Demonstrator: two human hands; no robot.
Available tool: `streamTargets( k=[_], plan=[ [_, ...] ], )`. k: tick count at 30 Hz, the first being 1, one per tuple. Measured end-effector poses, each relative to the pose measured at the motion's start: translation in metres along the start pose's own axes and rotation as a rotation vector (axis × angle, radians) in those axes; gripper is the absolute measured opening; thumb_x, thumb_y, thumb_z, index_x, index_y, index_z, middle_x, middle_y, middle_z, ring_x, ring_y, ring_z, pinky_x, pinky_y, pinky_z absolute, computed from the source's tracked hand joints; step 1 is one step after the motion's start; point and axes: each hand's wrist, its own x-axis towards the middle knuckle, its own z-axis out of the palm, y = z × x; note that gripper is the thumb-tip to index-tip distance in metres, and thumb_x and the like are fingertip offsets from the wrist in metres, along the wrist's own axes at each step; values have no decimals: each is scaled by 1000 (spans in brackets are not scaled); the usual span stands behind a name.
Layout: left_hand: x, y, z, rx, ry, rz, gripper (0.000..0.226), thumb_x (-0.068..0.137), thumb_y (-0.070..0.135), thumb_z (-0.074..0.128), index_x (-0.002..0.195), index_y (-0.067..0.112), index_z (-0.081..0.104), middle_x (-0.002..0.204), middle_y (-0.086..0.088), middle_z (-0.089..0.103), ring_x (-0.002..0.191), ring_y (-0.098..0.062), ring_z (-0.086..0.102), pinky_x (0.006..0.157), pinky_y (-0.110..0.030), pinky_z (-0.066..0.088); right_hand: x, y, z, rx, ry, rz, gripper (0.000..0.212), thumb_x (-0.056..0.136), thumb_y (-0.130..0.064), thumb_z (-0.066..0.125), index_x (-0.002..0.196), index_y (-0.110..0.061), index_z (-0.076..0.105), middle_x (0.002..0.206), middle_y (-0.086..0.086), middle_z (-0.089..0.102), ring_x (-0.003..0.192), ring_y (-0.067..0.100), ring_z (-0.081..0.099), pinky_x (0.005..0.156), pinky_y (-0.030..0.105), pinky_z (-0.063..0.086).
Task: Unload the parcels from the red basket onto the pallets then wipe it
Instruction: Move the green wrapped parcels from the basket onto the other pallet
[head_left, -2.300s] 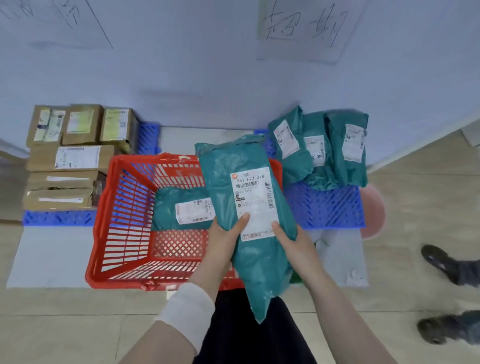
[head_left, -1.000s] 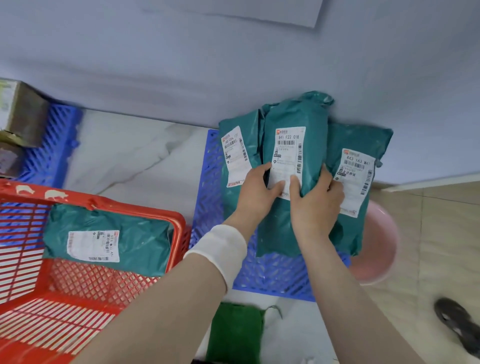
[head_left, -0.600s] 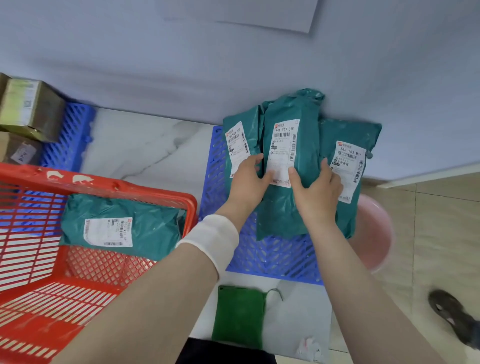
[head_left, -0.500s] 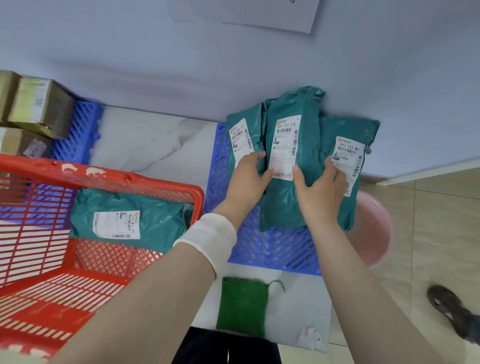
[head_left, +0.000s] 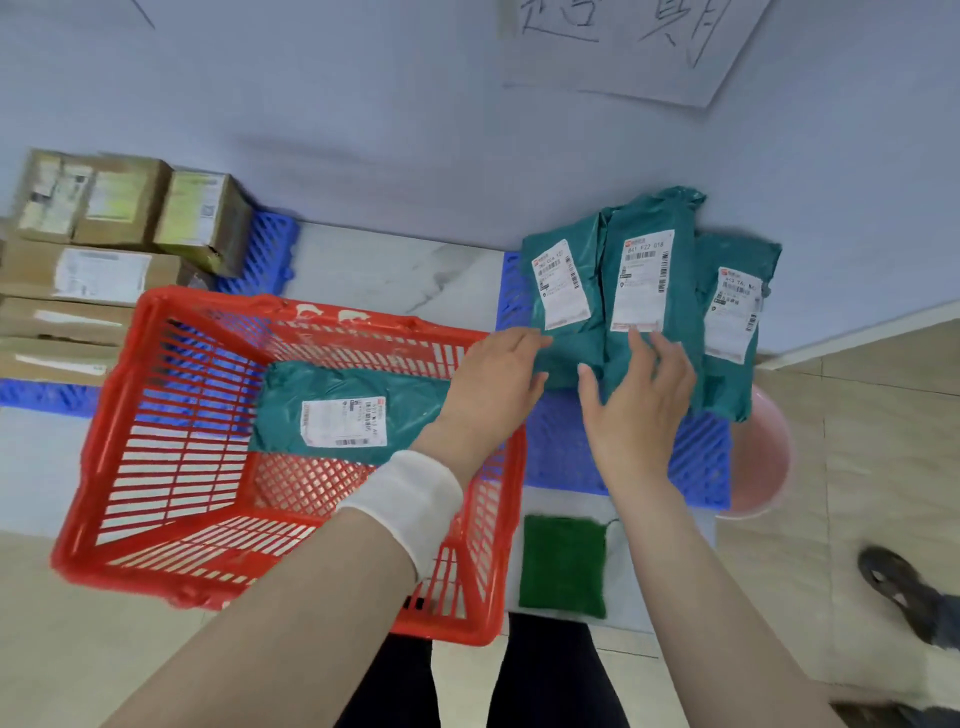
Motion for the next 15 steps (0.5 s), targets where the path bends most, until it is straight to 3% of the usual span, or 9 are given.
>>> streamTargets(
  k=[6, 10, 15],
  plan=[
    [-61, -67, -44, 84, 38, 41, 36, 77, 13, 63, 112, 7, 61, 111, -13, 63, 104, -34, 57, 88, -41, 42, -64, -79, 30, -50, -55, -6, 55, 81, -31, 57, 128, -2, 49, 134, 23, 44, 128, 42, 35, 104, 52, 30],
    [-90, -97, -56, 115, -11, 19, 35, 84, 18, 58, 118, 10, 56, 119, -9, 59, 113, -30, 52, 94, -38, 36, -91, -112, 45, -61, -81, -54, 56, 79, -36, 47, 123, -2, 53, 129, 22, 50, 124, 44, 41, 101, 52, 35],
    [-117, -135, -57, 88, -62, -117, 41, 92, 23, 50, 132, 17, 44, 135, -1, 48, 127, -19, 40, 105, -31, 25, -115, -125, 77, -40, -175, -59, 52, 82, -25, 64, 126, -1, 51, 132, 22, 47, 128, 41, 37, 104, 51, 31]
  ],
)
